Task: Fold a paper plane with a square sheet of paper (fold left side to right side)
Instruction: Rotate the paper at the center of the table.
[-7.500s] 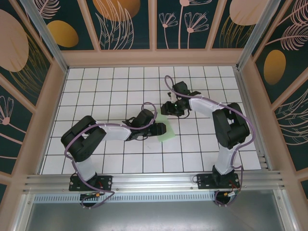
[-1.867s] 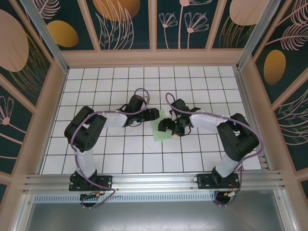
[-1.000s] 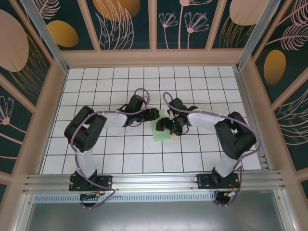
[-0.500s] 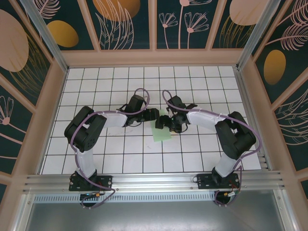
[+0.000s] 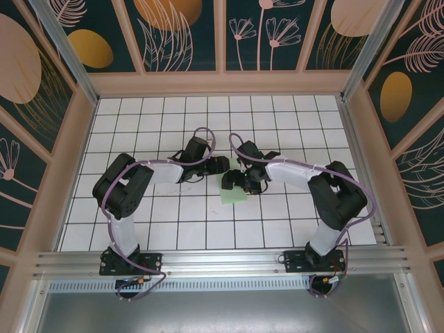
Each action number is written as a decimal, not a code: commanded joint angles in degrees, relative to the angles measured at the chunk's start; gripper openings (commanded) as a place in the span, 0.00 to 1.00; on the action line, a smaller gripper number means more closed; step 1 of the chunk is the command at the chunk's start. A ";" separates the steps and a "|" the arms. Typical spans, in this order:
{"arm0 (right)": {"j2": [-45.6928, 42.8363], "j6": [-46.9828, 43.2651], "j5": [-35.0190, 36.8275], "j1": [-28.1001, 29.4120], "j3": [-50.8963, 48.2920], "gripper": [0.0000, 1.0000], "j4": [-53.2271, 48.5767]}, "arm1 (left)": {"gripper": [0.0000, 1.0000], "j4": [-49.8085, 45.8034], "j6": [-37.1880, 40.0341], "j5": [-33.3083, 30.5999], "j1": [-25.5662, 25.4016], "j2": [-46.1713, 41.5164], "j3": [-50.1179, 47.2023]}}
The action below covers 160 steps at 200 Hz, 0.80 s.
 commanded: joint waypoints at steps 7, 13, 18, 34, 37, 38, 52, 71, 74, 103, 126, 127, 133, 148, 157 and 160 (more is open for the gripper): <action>0.74 1.11 2.18 0.55 -0.74 0.90 -2.75 | 0.67 -3.10 0.45 -1.76 0.27 0.31 -1.74; 0.62 1.19 2.44 0.55 -0.83 0.91 -2.85 | 0.67 -3.14 0.44 -1.68 0.21 0.39 -1.74; 0.50 1.23 2.58 0.63 -0.90 0.92 -2.96 | 0.67 -3.09 0.44 -1.72 0.21 0.39 -1.74; 0.20 1.36 3.08 0.85 -0.96 0.94 -3.35 | 0.67 -3.02 0.44 -1.59 0.29 0.46 -1.74; 0.11 1.33 3.04 0.93 -1.00 0.94 -3.42 | 0.67 -2.97 0.44 -1.59 0.28 0.48 -1.74; 0.09 1.35 3.12 0.94 -1.00 0.94 -3.41 | 0.67 -2.97 0.44 -1.59 0.24 0.48 -1.74; 0.20 1.38 3.20 1.20 -1.12 0.94 -3.61 | 0.67 -2.79 0.39 -1.51 0.22 0.46 -1.82; 0.38 1.62 2.94 1.60 -1.68 0.95 -3.41 | 0.67 -2.67 0.38 -1.42 0.21 0.54 -1.86; 0.41 1.64 2.87 1.63 -1.70 0.95 -3.33 | 0.67 -2.70 0.35 -1.41 0.28 0.55 -1.83; 0.81 2.16 2.42 2.41 -1.83 0.95 -2.99 | 0.66 -2.59 0.42 -1.41 0.23 0.50 -1.83; 1.08 2.76 1.49 3.13 -1.64 0.95 -2.31 | 0.67 -2.43 0.42 -1.35 0.28 0.74 -1.88; 1.10 2.77 1.42 3.13 -1.68 0.95 -2.28 | 0.67 -2.44 0.39 -1.29 0.28 0.74 -1.94; 1.02 3.00 0.74 3.22 -1.63 0.95 -1.72 | 0.67 -2.30 0.29 -1.19 0.24 0.81 -1.95; 1.01 3.54 -0.62 3.32 -1.61 0.94 -0.48 | 0.67 -2.18 0.35 -1.24 0.29 0.76 -2.00; 1.16 3.79 -1.30 3.38 -1.41 0.94 0.15 | 0.67 -2.18 0.34 -1.15 0.25 0.79 -1.97; 1.22 3.81 -1.47 3.40 -1.26 0.95 0.25 | 0.67 -2.18 0.29 -1.15 0.21 0.75 -1.99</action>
